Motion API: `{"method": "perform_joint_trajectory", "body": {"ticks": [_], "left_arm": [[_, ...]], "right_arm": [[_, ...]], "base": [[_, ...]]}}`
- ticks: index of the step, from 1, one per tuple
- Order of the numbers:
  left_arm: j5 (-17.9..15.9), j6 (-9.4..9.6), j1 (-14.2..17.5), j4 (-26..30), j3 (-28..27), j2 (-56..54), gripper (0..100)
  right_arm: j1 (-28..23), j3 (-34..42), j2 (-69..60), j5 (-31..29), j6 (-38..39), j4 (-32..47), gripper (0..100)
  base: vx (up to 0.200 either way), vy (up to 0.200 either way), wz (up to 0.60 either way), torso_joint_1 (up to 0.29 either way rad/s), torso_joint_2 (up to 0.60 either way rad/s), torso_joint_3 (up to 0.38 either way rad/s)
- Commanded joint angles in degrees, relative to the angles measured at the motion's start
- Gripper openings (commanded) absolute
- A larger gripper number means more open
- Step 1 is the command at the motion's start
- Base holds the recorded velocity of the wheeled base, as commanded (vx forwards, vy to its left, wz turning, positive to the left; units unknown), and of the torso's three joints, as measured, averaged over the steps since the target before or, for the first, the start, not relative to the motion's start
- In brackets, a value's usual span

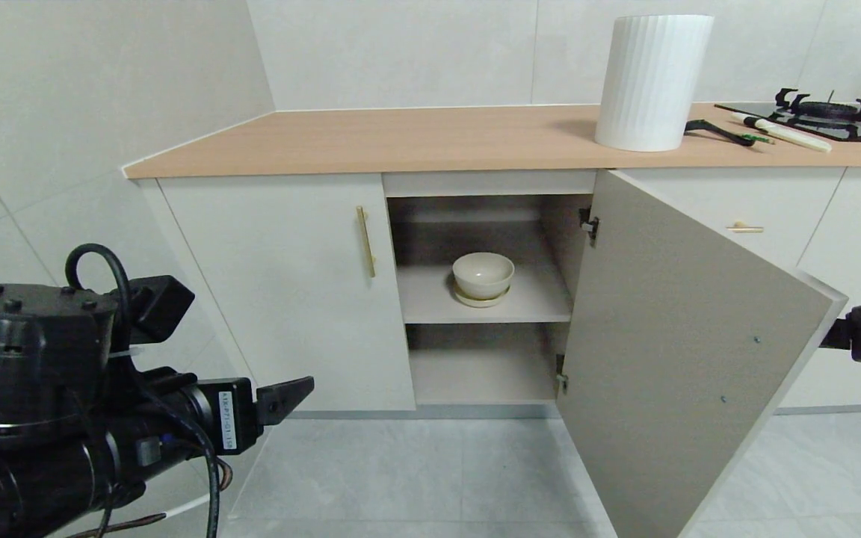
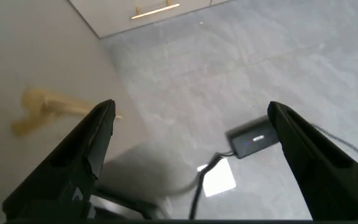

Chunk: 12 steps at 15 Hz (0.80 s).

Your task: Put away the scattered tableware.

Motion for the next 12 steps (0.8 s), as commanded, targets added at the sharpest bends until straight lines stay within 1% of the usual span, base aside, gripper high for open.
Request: {"method": "perform_joint_trajectory", "body": {"ticks": [1,7,12], "left_arm": [[0.1,-0.02,0.0,0.0,0.0,0.1,100],[0.1,-0.02,0.0,0.0,0.0,0.0,100],[0.1,0.07,0.0,0.0,-0.1,-0.2,100]], "right_arm": [[1.4,0.0,2.4,0.1,1.2,-0.6,100],[8.2,0.8,2.8,0.5,5.2,-0.6,100],[16.3,1.4,3.7,0.5,9.5,-0.7,100]], "base": [[0.0,0.0,0.0,0.0,0.0,0.0],[0.0,0.0,0.0,0.0,0.0,0.0],[0.0,0.0,0.0,0.0,0.0,0.0]]}}
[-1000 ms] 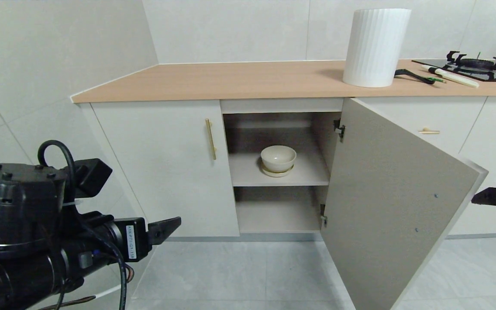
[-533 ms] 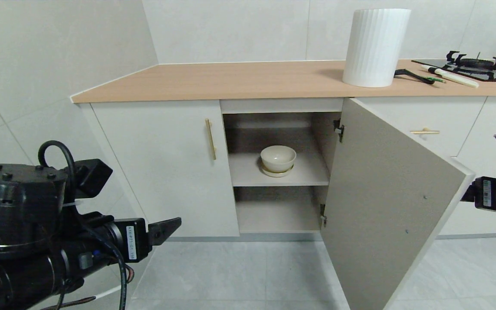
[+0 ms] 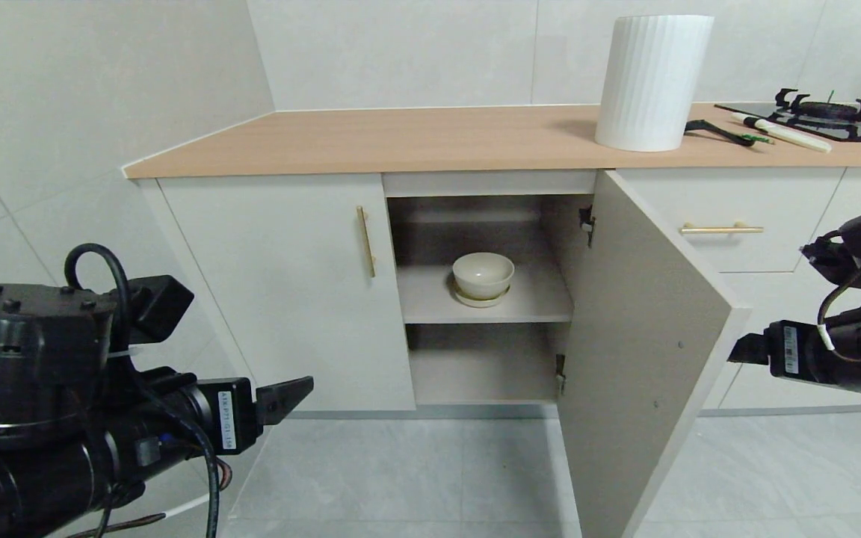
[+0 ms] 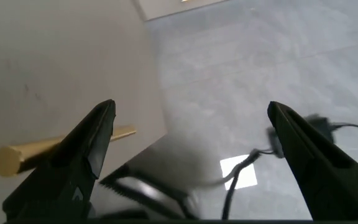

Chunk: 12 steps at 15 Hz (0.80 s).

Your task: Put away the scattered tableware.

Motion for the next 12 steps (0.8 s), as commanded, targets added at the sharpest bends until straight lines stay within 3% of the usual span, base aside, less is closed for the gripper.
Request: {"method": "perform_joint_trajectory", "body": {"ticks": [1,8,12], "left_arm": [[0.0,-0.03,0.0,0.0,-0.1,-0.4,100],[0.0,0.06,0.0,-0.1,-0.4,-2.1,100],[0.0,0.06,0.0,-0.1,-0.3,-2.0,100]], "right_arm": [[3.2,0.1,0.8,0.1,1.2,-0.1,100],[13.1,-2.9,10.0,0.7,2.4,-7.1,100],[14.5,-8.6,17.5,0.8,1.9,-10.0,100]], "base": [[0.0,0.0,0.0,0.0,0.0,0.0],[0.0,0.0,0.0,0.0,0.0,0.0],[0.0,0.0,0.0,0.0,0.0,0.0]]}}
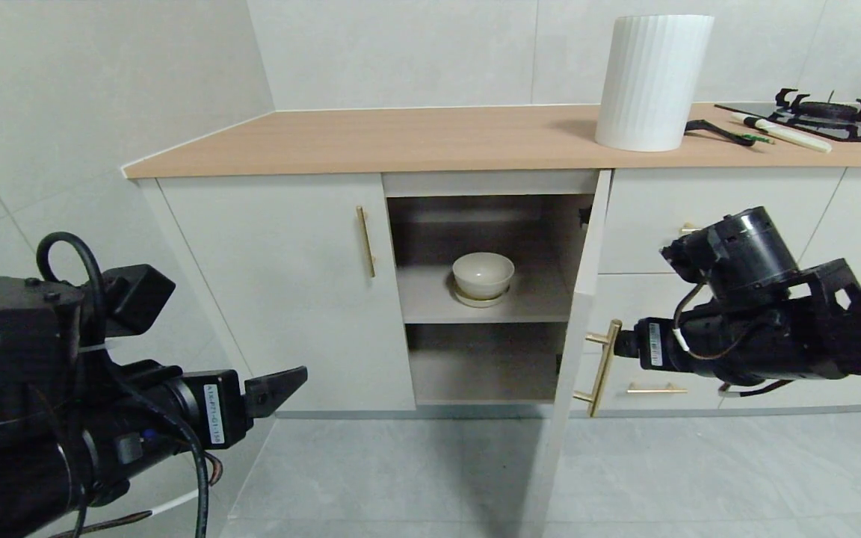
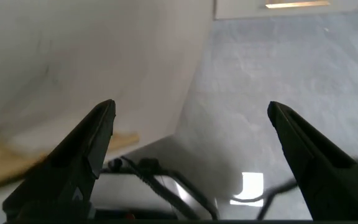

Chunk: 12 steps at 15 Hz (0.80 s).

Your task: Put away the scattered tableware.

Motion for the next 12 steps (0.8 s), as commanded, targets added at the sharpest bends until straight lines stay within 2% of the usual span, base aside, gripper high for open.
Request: {"method": "perform_joint_trajectory", "body": {"ticks": [1,5,12], "left_arm": [[0.0,-0.01,0.0,0.0,0.1,0.0,100],[0.1,-0.01,0.0,0.0,0.2,0.7,100],[0.2,0.34,-0.1,-0.1,0.1,1.3,100]], "right_arm": [[0.7,-5.9,7.5,0.9,-0.5,-0.3,100],[0.7,-11.3,11.3,7.0,-3.7,-0.4,100],[0.7,-12.2,16.1,7.4,-3.6,-4.6,100]], "base": [[0.0,0.0,0.0,0.0,0.0,0.0],[0.0,0.0,0.0,0.0,0.0,0.0],[0.0,0.0,0.0,0.0,0.0,0.0]]}}
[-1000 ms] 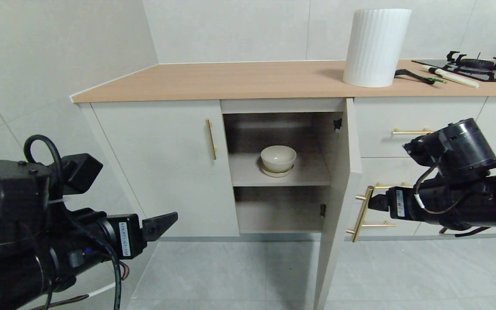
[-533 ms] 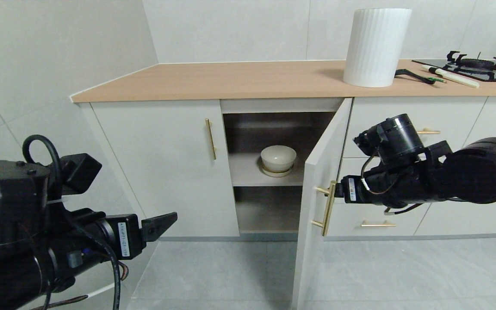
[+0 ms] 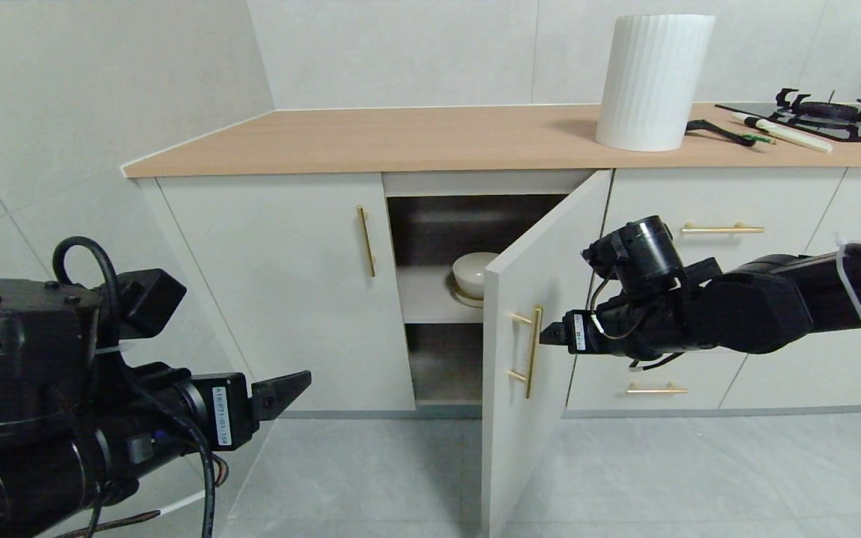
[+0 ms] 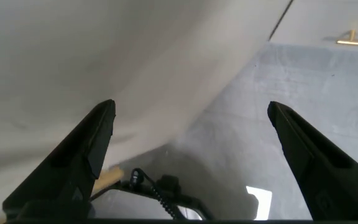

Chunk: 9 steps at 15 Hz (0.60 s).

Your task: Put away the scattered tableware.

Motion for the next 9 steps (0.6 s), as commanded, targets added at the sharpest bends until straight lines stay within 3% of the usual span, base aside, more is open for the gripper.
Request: {"method": "perform_joint_trajectory", "body": {"ticks": [1,2,8,9], "left_arm": [[0.0,0.51,0.0,0.0,0.2,0.0,100],[0.0,0.78,0.0,0.0,0.3,0.0,100],[0.0,1.04,0.0,0.0,0.3,0.0,100],[0.0,1.04,0.0,0.0,0.3,0.1,100]], "right_arm": [[0.0,-0.3,1.4,-0.1,0.0,0.0,100],[0.0,-0.3,1.6,-0.1,0.0,-0.4,100],[0.0,-0.2,3.0,-0.1,1.2,-5.2,100],[0.1,-0.2,3.1,-0.1,2.1,-5.7,100]], "base": [[0.0,0.0,0.0,0.0,0.0,0.0],[0.0,0.0,0.0,0.0,0.0,0.0],[0.2,0.0,0.0,0.0,0.0,0.004],[0.0,0.0,0.0,0.0,0.0,0.0]]}}
